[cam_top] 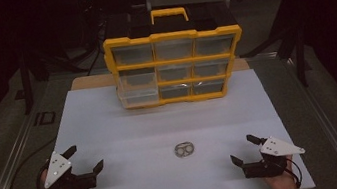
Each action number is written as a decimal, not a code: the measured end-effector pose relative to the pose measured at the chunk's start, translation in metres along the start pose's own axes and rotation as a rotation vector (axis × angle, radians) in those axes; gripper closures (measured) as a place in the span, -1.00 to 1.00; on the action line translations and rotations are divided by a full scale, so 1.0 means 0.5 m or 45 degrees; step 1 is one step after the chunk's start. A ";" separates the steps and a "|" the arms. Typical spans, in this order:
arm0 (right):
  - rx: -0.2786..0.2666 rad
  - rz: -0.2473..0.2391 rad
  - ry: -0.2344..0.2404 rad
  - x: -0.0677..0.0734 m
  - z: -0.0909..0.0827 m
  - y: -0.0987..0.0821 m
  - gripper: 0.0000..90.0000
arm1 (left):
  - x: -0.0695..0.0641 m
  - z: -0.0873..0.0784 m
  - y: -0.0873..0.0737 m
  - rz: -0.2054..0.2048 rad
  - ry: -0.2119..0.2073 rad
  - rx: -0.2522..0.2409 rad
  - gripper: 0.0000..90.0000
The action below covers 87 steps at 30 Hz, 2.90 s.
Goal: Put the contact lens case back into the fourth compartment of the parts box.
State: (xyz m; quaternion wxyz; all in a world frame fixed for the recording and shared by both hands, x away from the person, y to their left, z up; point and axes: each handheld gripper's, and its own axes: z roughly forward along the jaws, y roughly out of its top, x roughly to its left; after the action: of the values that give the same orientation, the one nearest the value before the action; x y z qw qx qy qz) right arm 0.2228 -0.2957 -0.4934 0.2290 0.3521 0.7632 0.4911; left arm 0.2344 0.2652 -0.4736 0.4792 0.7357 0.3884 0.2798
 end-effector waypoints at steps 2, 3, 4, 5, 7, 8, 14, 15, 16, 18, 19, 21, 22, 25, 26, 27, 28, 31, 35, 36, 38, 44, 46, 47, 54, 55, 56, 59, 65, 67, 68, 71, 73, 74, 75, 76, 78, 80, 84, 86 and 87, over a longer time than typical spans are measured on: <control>0.002 0.006 -0.012 -0.003 -0.002 -0.001 -0.82 | 0.000 0.000 -0.002 0.003 0.001 -0.007 -0.98; -0.001 0.012 -0.010 -0.005 -0.003 -0.001 -0.81 | 0.001 0.000 -0.002 -0.001 0.000 -0.007 -0.98; -0.001 0.012 -0.010 -0.005 -0.003 -0.001 -0.81 | 0.001 0.000 -0.002 -0.001 0.000 -0.007 -0.99; -0.002 0.017 -0.007 -0.005 -0.003 -0.002 -0.81 | 0.003 -0.001 -0.003 -0.005 0.008 -0.013 -0.99; 0.002 0.015 0.001 -0.007 -0.002 -0.003 -0.81 | 0.005 -0.002 -0.005 -0.019 0.001 -0.017 -0.99; 0.013 0.019 0.003 -0.006 -0.002 -0.003 -0.81 | 0.006 -0.001 -0.006 -0.020 0.000 -0.021 -0.99; 0.038 0.012 0.037 -0.007 0.004 -0.005 -0.81 | 0.005 0.005 -0.011 -0.021 -0.016 -0.020 -0.99; 0.034 0.018 0.041 -0.008 0.004 -0.004 -0.81 | 0.004 0.004 -0.010 -0.019 -0.015 -0.023 -0.99; 0.027 0.020 0.040 -0.008 0.003 -0.003 -0.81 | 0.003 0.004 -0.010 -0.018 -0.015 -0.030 -0.99; 0.026 0.024 0.049 -0.010 0.002 0.001 -0.81 | 0.002 0.003 -0.008 -0.009 -0.013 -0.042 -0.99; 0.026 0.029 0.054 -0.010 0.002 0.002 -0.81 | 0.002 0.003 -0.008 -0.008 -0.011 -0.049 -0.99; 0.028 0.026 0.059 -0.011 0.001 0.007 -0.81 | 0.001 0.003 -0.007 -0.009 -0.015 -0.061 -0.99; 0.030 0.025 0.062 -0.010 0.001 0.009 -0.81 | 0.000 0.003 -0.006 -0.010 -0.018 -0.064 -0.99; 0.027 0.022 0.074 -0.007 0.000 0.022 -0.81 | -0.003 0.005 -0.004 0.004 -0.011 -0.064 -0.99; 0.025 0.016 0.075 -0.007 0.000 0.025 -0.81 | -0.005 0.006 -0.004 0.005 -0.012 -0.066 -0.99; 0.031 0.016 0.082 -0.006 -0.001 0.029 -0.81 | -0.006 0.007 -0.004 0.008 -0.012 -0.067 -0.99; 0.036 0.017 0.087 -0.005 -0.001 0.033 -0.81 | -0.006 0.007 -0.004 0.011 -0.013 -0.066 -0.99; 0.053 0.008 0.098 -0.001 -0.002 0.041 -0.81 | -0.007 0.009 -0.004 0.014 -0.014 -0.066 -0.99; 0.076 -0.005 0.108 -0.002 -0.003 0.051 -0.82 | -0.008 0.010 -0.004 0.013 -0.016 -0.069 -1.00; 0.080 -0.009 0.107 -0.003 -0.003 0.054 -0.82 | -0.009 0.009 -0.004 0.014 -0.017 -0.070 -1.00; 0.086 -0.015 0.106 -0.005 -0.003 0.061 -0.83 | -0.010 0.009 -0.004 0.019 -0.016 -0.069 -1.00; 0.111 -0.037 0.109 -0.007 -0.001 0.081 -0.84 | -0.011 0.011 -0.005 0.018 -0.022 -0.071 -1.00; 0.118 -0.035 0.111 -0.009 0.002 0.087 -0.84 | -0.012 0.011 -0.005 0.024 -0.021 -0.071 -1.00; 0.124 -0.035 0.110 -0.010 0.003 0.088 -0.84 | -0.013 0.011 -0.005 0.024 -0.023 -0.070 -1.00; 0.184 -0.043 0.124 -0.012 0.015 0.094 -0.84 | -0.014 0.013 -0.006 0.029 -0.024 -0.067 -1.00; 0.193 -0.046 0.127 -0.012 0.017 0.096 -0.84 | -0.014 0.013 -0.006 0.030 -0.024 -0.067 -1.00; 0.197 -0.050 0.132 -0.012 0.018 0.097 -0.84 | -0.014 0.012 -0.006 0.030 -0.024 -0.069 -1.00; 0.220 -0.059 0.140 -0.010 0.026 0.101 -0.84 | -0.015 0.012 -0.006 0.031 -0.021 -0.069 -1.00; 0.252 -0.076 0.159 -0.006 0.039 0.110 -0.84 | -0.016 0.013 -0.007 0.032 -0.023 -0.070 -1.00; 0.268 -0.086 0.173 -0.003 0.047 0.116 -0.84 | -0.017 0.013 -0.007 0.036 -0.021 -0.066 -1.00; 0.276 -0.090 0.179 -0.002 0.050 0.118 -0.84 | -0.018 0.013 -0.007 0.033 -0.022 -0.069 -1.00; 0.285 -0.098 0.192 0.000 0.055 0.121 -0.84 | -0.018 0.013 -0.007 0.035 -0.020 -0.070 -1.00; 0.304 -0.109 0.204 0.003 0.062 0.127 -0.84 | -0.018 0.012 -0.007 0.033 -0.021 -0.075 -1.00; 0.308 -0.116 0.206 0.004 0.064 0.129 -0.84 | -0.018 0.012 -0.007 0.034 -0.020 -0.075 -1.00; 0.315 -0.116 0.210 0.005 0.066 0.132 -0.84 | -0.018 0.012 -0.007 0.036 -0.018 -0.073 -1.00; 0.319 -0.122 0.216 0.006 0.069 0.134 -0.84 | -0.018 0.012 -0.007 0.034 -0.019 -0.074 -1.00; 0.330 -0.132 0.224 0.008 0.073 0.138 -0.84 | -0.018 0.013 -0.008 0.034 -0.021 -0.074 -1.00; 0.338 -0.145 0.229 0.011 0.078 0.143 -0.84 | -0.018 0.013 -0.008 0.035 -0.021 -0.073 -1.00; 0.354 -0.164 0.243 0.015 0.088 0.151 -0.84 | -0.019 0.013 -0.008 0.040 -0.022 -0.076 -1.00; 0.360 -0.169 0.251 0.017 0.093 0.153 -0.84 | -0.019 0.012 -0.008 0.038 -0.022 -0.079 -1.00; 0.365 -0.169 0.255 0.019 0.095 0.155 -0.84 | -0.019 0.012 -0.009 0.036 -0.022 -0.081 -1.00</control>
State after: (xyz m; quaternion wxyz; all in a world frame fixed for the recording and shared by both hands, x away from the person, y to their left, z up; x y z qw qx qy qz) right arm 0.2739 -0.2398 -0.4426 0.1314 0.2794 0.8659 0.3936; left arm 0.2327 0.2553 -0.4803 0.5017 0.7280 0.3646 0.2923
